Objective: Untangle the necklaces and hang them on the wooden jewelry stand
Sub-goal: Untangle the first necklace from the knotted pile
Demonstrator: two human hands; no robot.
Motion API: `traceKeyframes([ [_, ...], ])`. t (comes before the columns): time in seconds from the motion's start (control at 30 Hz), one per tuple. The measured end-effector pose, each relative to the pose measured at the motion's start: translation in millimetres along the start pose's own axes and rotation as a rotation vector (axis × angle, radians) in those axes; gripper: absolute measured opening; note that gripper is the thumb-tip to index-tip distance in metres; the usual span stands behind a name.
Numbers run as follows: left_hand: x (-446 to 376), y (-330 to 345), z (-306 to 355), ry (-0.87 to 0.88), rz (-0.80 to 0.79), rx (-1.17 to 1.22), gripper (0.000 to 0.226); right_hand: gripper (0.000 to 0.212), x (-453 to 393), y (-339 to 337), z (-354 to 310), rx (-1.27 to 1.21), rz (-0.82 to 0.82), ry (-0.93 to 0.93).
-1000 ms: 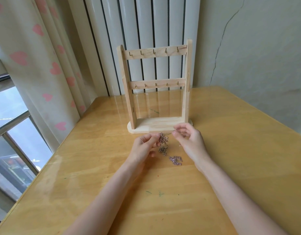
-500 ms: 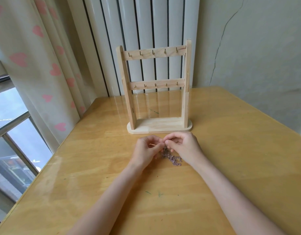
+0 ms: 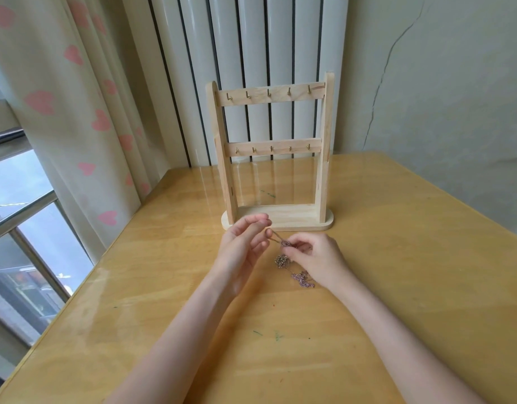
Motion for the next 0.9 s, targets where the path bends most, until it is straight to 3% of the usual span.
traceKeyframes([
  [0.07,-1,-8,2,0.034,0.01,-0.113,0.01,0.007,-1,-5,3,-0.061,-0.003,0.027],
  [0.23,3,4,-2,0.142,-0.188,-0.707,0.012,0.014,0,-14,0,-0.028,0.073,-0.015],
  [0.37,1,5,-1,0.267,-0.226,-1.08,0.011,0.021,3,-18,-9,-0.084,0.086,-0.074],
  [0.63,3,15,3,0.354,-0.267,-1.136,0.018,0.036,5,-21,-13,-0.073,0.125,-0.109],
  [0.8,2,9,4,0.411,-0.256,-1.109,0.01,0.028,2,-9,-4,-0.133,-0.073,-0.028],
  [0.9,3,9,3,0.409,-0.245,-1.088,0.005,0.021,1,-9,-3,-0.211,-0.096,0.004],
])
Point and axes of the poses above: each hand's wrist, its own x-axis away from the middle knuckle, its own y-axis out of the palm, z = x × y, the point moved 9 cm from there along -x, towards the middle knuckle, and after that the axes turned 12 degrees about y, right-handed, at the moved point
